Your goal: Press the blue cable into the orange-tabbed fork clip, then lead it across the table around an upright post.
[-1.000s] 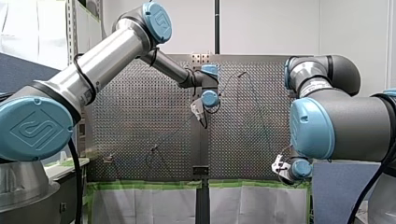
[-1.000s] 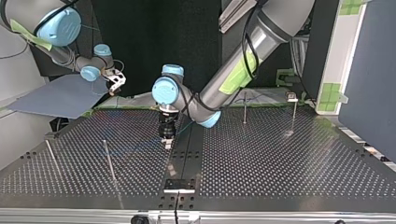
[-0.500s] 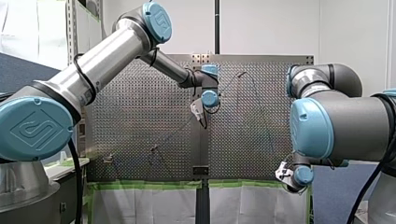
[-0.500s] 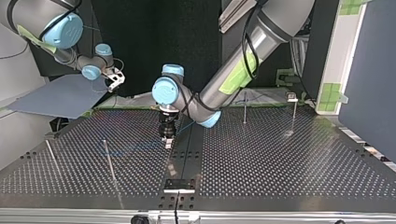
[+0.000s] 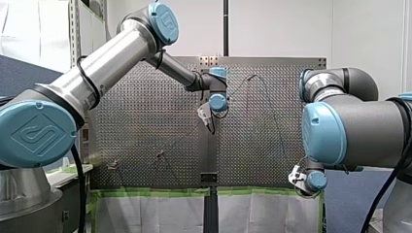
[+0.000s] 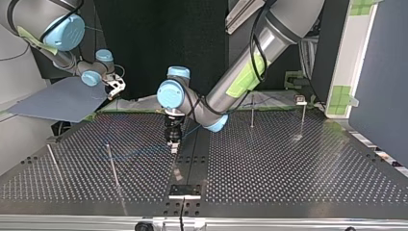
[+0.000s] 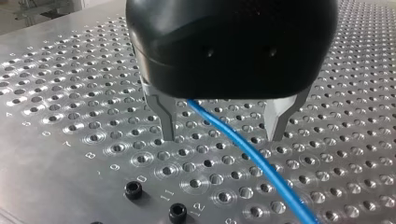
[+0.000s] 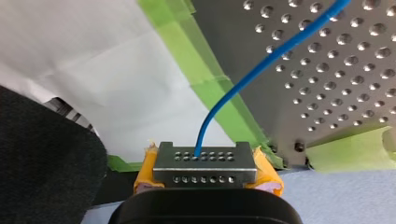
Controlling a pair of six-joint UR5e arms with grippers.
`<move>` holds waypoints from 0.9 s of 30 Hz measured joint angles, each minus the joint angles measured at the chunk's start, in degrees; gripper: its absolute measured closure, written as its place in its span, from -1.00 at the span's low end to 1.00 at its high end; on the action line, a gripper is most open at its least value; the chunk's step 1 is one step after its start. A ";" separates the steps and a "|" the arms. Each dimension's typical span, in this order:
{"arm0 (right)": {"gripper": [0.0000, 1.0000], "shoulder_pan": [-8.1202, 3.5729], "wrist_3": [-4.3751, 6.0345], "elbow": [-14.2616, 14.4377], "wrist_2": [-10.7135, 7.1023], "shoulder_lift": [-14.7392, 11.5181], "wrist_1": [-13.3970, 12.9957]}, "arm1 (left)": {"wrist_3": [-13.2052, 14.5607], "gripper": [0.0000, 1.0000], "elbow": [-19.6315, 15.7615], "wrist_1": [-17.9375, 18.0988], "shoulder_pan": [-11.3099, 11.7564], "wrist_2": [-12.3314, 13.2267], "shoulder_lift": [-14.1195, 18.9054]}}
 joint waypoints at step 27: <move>1.00 -1.26 -0.19 -4.81 0.24 3.49 3.77 | -1.86 -0.97 0.00 -3.11 -0.41 0.74 0.07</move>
